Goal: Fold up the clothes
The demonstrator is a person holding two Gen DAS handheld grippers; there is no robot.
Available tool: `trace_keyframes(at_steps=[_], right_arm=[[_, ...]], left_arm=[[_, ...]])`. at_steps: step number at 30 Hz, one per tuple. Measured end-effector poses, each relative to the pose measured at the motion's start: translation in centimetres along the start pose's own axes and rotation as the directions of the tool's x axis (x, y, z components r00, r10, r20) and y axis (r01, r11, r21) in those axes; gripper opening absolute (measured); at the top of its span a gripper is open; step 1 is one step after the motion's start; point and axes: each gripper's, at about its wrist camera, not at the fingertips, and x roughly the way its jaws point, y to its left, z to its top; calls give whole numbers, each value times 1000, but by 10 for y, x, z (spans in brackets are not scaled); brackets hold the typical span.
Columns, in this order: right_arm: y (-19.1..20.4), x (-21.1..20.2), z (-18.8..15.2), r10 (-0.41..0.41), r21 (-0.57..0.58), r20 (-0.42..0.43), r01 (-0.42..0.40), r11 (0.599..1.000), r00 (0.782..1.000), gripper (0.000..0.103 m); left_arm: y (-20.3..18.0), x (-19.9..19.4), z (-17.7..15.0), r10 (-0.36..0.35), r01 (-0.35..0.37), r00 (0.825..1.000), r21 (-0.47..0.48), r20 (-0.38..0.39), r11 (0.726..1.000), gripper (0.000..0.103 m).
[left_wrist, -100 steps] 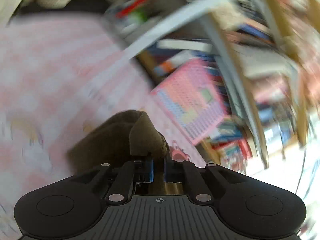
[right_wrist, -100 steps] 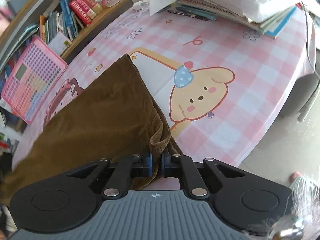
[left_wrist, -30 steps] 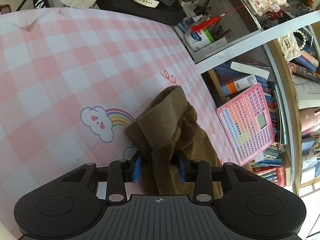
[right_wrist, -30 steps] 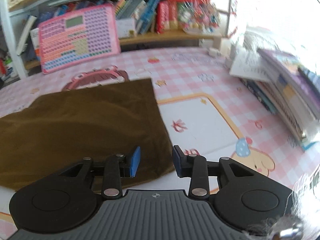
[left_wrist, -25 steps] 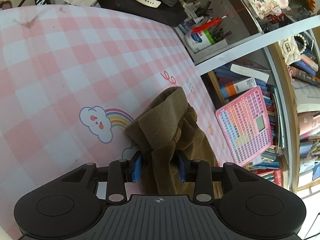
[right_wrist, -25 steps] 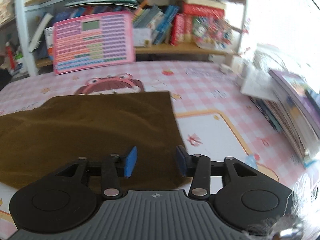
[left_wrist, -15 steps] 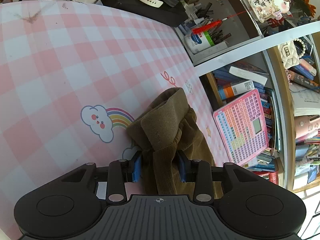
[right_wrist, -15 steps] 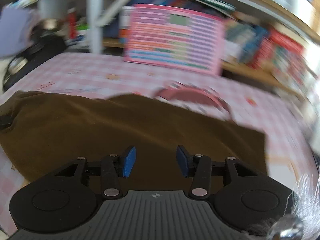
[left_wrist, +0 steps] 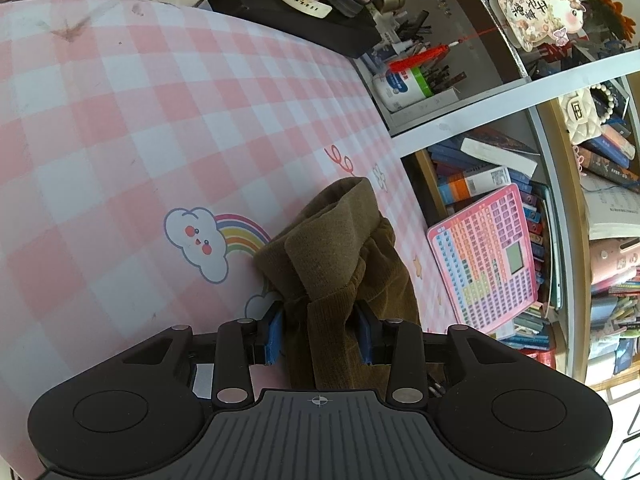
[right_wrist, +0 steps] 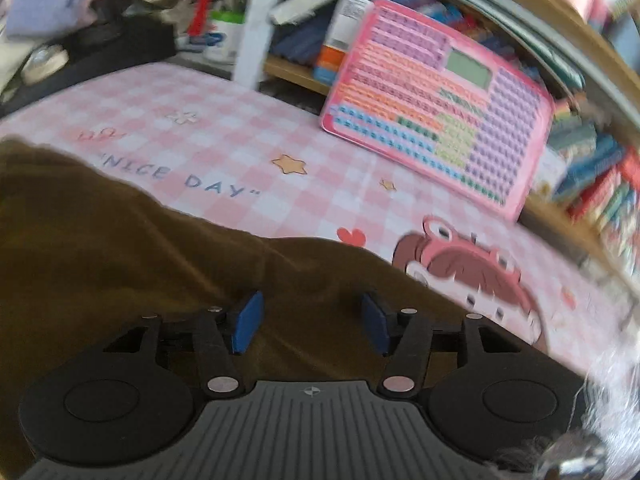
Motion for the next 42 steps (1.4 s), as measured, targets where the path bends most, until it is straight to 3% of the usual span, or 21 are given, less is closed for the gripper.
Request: trace_keyframes(at_steps=[5, 8, 22, 26, 29, 32, 36, 39, 42], right_arm=[[3, -21, 4, 3, 13, 120, -5, 1000, 993, 51], [10, -3, 3, 20, -2, -5, -20, 1000, 1000, 50], [29, -81, -41, 61, -68, 21, -60, 996, 998, 50], [31, -89, -53, 85, -55, -18, -85, 995, 996, 50], [29, -89, -54, 98, -27, -28, -99, 995, 995, 50], [27, -88, -53, 115, -30, -41, -116, 993, 993, 49], [21, -85, -51, 139, 9, -60, -138, 990, 989, 49], [17, -83, -49, 162, 28, -66, -160, 987, 985, 50], [8, -82, -48, 204, 64, -54, -200, 978, 978, 53]], left_arm=[[0, 0, 1, 3, -3, 1000, -12, -2, 1000, 36], [0, 0, 1, 2, -2, 1000, -19, 0, 1000, 36], [1, 3, 2, -11, 12, 1000, -55, 11, 998, 36], [1, 6, 2, -9, 11, 1000, -61, 18, 998, 31], [-1, 9, 3, 11, -10, 1000, -47, 18, 999, 19], [-13, 6, 3, 21, -21, 999, 6, 27, 1000, 15], [-50, -7, 0, -10, 0, 998, 173, 58, 985, 15], [-84, -17, -8, -20, -9, 996, 339, 83, 941, 15], [-112, -23, -20, -16, -38, 994, 476, 110, 879, 15]])
